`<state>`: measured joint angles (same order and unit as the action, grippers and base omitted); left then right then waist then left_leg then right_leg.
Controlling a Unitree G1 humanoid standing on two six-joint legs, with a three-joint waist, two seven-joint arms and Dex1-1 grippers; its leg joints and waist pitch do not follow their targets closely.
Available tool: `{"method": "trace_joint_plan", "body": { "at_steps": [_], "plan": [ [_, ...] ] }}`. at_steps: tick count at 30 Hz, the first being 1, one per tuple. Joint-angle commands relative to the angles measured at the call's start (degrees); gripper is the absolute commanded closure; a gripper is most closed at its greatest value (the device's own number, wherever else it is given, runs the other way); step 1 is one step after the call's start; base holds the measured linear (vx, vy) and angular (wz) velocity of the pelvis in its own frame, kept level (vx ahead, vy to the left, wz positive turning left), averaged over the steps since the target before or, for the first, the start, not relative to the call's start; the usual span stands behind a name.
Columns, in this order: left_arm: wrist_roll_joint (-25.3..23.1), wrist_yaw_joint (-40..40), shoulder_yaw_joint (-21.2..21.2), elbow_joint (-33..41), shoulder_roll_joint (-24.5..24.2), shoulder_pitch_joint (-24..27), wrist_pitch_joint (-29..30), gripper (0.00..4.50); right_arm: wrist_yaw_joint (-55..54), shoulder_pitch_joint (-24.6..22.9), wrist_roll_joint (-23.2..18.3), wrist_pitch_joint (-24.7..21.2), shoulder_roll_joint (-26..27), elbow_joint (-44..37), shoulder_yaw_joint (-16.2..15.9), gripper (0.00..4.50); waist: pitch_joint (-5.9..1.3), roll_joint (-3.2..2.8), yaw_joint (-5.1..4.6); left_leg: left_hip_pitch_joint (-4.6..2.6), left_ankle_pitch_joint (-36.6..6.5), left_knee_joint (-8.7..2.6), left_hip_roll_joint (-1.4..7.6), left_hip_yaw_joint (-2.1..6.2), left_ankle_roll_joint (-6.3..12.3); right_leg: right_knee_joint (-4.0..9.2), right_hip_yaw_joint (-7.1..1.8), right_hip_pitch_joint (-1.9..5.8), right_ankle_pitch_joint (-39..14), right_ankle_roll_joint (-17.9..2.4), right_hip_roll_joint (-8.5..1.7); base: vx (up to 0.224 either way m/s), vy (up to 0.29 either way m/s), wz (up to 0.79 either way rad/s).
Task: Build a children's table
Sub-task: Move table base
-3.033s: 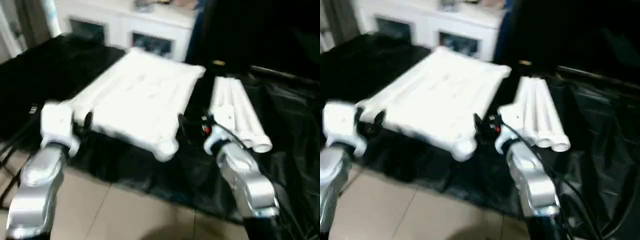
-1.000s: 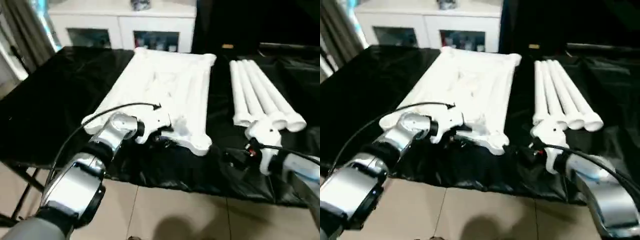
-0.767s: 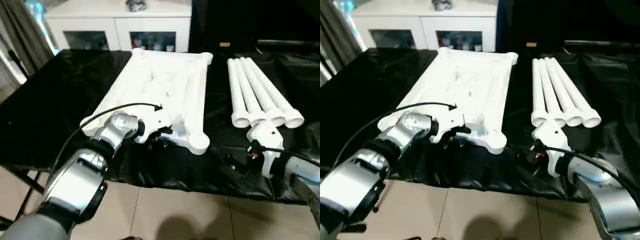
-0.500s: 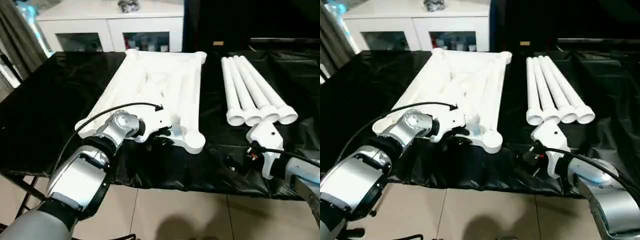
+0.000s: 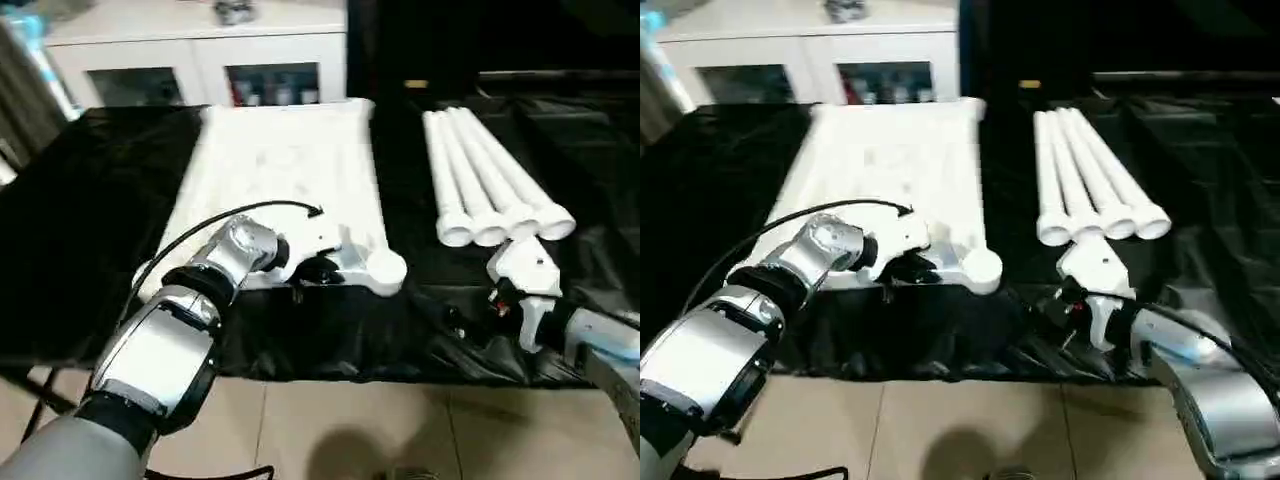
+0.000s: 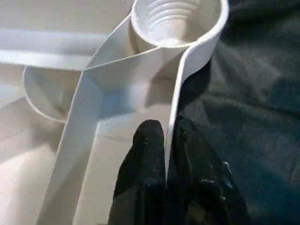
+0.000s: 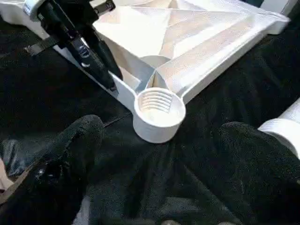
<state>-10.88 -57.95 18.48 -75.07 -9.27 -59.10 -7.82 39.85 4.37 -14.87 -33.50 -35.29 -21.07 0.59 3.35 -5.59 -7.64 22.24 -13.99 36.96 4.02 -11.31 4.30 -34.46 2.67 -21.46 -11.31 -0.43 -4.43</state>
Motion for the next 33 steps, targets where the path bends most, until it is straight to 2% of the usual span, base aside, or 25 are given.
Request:
{"method": "trace_joint_plan", "body": {
  "at_steps": [1, 3, 4, 8, 9, 12, 16, 17, 19, 21, 23, 25, 27, 28, 30, 31, 32, 33],
  "plan": [
    [0.0, 1.3, -0.8, 0.0, -0.3, 0.9, 0.8, 4.36, 0.0, 0.5, 0.6, 0.4, -0.4, 0.4, -0.7, 0.0, -3.39, 1.84, 0.39, -0.42, -13.3, -5.71, 9.71, 5.96, 4.36, 4.09, -3.67, 2.51, -7.1, -16.9, -7.54, 0.0, 0.0, 0.0],
    [-0.2, 2.0, -0.7, 0.2, -0.2, 1.2, 0.8, 4.47, -0.1, 0.5, 0.7, 0.5, -0.3, 0.6, -0.8, 0.0, -3.43, 1.76, 0.43, -0.36, -12.2, -5.71, 9.82, 5.95, 4.97, 3.91, -3.61, 2.56, -5.2, -17.2, -7.56, 0.0, 0.0, 0.0],
    [-0.6, 5.2, -0.7, 0.5, 0.0, 2.0, 1.7, 4.47, -0.3, 0.8, 0.9, 0.6, -0.1, 0.8, -1.2, 0.0, -3.49, 2.02, 0.44, -0.36, -11.4, -5.74, 9.88, 5.97, 5.71, 3.69, -3.48, 2.59, -3.6, -17.5, -7.52, 0.0, 0.0, 0.0],
    [-0.6, 7.3, -1.2, 1.7, 0.6, 3.9, 2.7, 4.47, -0.6, 1.2, 1.1, 0.8, 0.4, 1.1, -1.8, 0.0, -3.39, 1.98, 0.54, -0.44, -11.6, -5.63, 9.82, 5.83, 5.9, 3.84, -3.51, 2.6, -4.5, -17.6, -7.6, 0.0, 0.0, 0.0],
    [-0.9, 7.3, -1.0, 2.2, 0.7, 4.7, 2.4, 4.47, -0.7, 1.4, 1.1, 0.9, 0.5, 1.3, -2.0, 0.0, -3.33, 2.21, 0.54, -0.33, -11.7, -5.7, 9.9, 5.9, 5.96, 3.84, -3.55, 2.69, -5.0, -17.6, -7.65, 0.0, 0.0, 0.0],
    [-1.1, 7.7, -0.8, 2.5, 0.6, 5.7, 1.3, 4.47, -0.7, 1.7, 1.3, 1.1, 0.7, 1.7, -2.3, 0.0, -3.23, 2.19, 0.64, -0.7, -13.5, -5.84, 9.89, 5.85, 4.99, 4.17, -3.56, 2.32, -7.9, -17.0, -7.43, 0.0, 0.0, 0.0],
    [-1.3, 8.2, -1.0, 3.1, -0.5, 7.0, -2.6, 4.47, -0.5, 2.1, 1.3, 1.4, 0.9, 2.1, -2.6, 0.0, -3.21, 2.29, 0.57, -0.61, -15.1, -6.04, 9.89, 6.02, 3.86, 4.19, -3.64, 2.36, -8.6, -16.8, -7.52, 0.0, 0.0, 0.0],
    [-1.0, 7.8, -1.3, 3.3, -0.6, 7.1, -3.3, 4.04, -0.5, 2.0, 1.3, 1.4, 0.9, 2.1, -2.6, 0.0, -3.24, 2.26, 0.55, -0.64, -15.0, -6.06, 9.91, 6.04, 3.73, 4.15, -3.64, 2.36, -8.3, -16.8, -7.52, 0.0, 0.0, 0.0],
    [1.9, 5.4, -3.8, 4.4, -0.7, 7.1, -2.8, 3.93, -0.5, 2.0, 1.2, 1.7, 0.9, 2.3, -2.5, 0.0, -3.32, 2.28, 0.6, -0.7, -14.3, -6.1, 9.93, 6.0, 3.52, 3.9, -3.64, 2.35, -6.4, -17.2, -7.59, 0.0, 0.0, 0.0],
    [2.3, 5.1, -4.2, 4.9, -0.9, 7.2, -2.8, 3.73, -0.6, 2.0, 1.3, 1.8, 1.0, 2.5, -2.4, 0.0, -3.46, 2.36, 0.77, -0.6, -12.8, -5.89, 9.79, 5.77, 4.08, 3.77, -3.72, 2.39, -4.3, -17.6, -7.7, 0.0, 0.0, 0.0],
    [3.8, 4.5, -5.6, 6.6, -1.6, 7.4, -3.7, 3.55, -0.7, 2.2, 1.3, 1.8, 1.1, 2.6, -2.1, 0.0, -3.52, 2.48, 1.18, -0.63, -11.5, -5.85, 9.91, 5.72, 4.75, 3.66, -3.68, 2.41, -2.7, -17.9, -7.74, 0.0, 0.0, 0.0],
    [5.9, 3.0, -7.5, 8.8, -2.2, 7.7, -3.7, 3.55, -0.8, 2.4, 0.8, 1.5, 1.4, 2.7, -1.7, 0.0, -3.45, 2.61, 1.79, -0.69, -10.6, -5.99, 10.13, 5.76, 5.04, 3.32, -3.61, 2.4, -1.7, -18.4, -7.73, 0.0, 0.0, 0.0],
    [8.5, 1.8, -9.7, 11.4, -2.6, 8.2, -4.0, 3.55, -1.1, 2.6, 0.0, 0.9, 1.8, 2.5, -1.2, 0.0, -3.33, 2.44, 2.14, -1.03, -11.0, -6.21, 10.22, 5.64, 4.52, 3.29, -3.5, 2.1, -1.4, -18.6, -7.46, 0.0, 0.0, 0.0],
    [10.7, 1.5, -11.5, 13.9, -2.9, 8.7, -3.4, 3.55, -1.4, 2.6, -0.7, 0.3, 2.3, 2.2, -0.6, 0.0, -3.36, 2.61, 2.61, -1.19, -11.1, -6.27, 10.37, 5.62, 3.87, 2.98, -3.52, 2.14, -0.6, -19.2, -7.59, 0.0, 0.0, 0.0],
    [15.5, 4.5, -16.2, 20.9, -3.6, 10.6, -1.0, 3.55, -3.0, 2.7, -2.4, -1.2, 4.2, 1.2, 0.6, 0.0, -3.43, 3.13, 3.15, -1.22, -10.4, -6.28, 10.42, 5.54, 3.51, 2.66, -3.54, 2.25, 1.2, -19.9, -7.8, 0.0, 0.0, 0.0],
    [15.5, 4.5, -16.2, 20.9, -3.6, 10.6, -1.0, 3.55, -3.0, 2.7, -2.4, -1.2, 4.2, 1.2, 0.6, 0.0, -3.41, 2.77, 3.55, -1.2, -9.5, -6.16, 10.28, 5.45, 3.24, 2.51, -3.49, 2.1, 1.9, -20.1, -7.81, 0.0, 0.0, 0.0],
    [17.0, 6.5, -18.0, 23.6, -3.7, 11.5, 0.7, 3.55, -3.7, 2.7, -2.7, -1.3, 4.9, 0.9, 0.7, 0.0, -3.4, 2.77, 3.77, -1.23, -9.2, -6.12, 10.16, 5.4, 3.27, 2.57, -3.46, 2.02, 1.9, -19.9, -7.68, 0.0, 0.0, 0.0],
    [18.8, 10.9, -20.8, 28.0, -3.9, 13.0, 3.4, 3.28, -5.6, 2.7, -2.8, -1.4, 6.6, 0.4, 1.1, 0.0, -3.44, 3.18, 4.2, -1.19, -8.0, -5.95, 10.38, 5.24, 3.08, 2.14, -3.64, 2.29, 3.2, -20.1, -8.04, 0.0, 0.0, 0.0]
  ]
}}
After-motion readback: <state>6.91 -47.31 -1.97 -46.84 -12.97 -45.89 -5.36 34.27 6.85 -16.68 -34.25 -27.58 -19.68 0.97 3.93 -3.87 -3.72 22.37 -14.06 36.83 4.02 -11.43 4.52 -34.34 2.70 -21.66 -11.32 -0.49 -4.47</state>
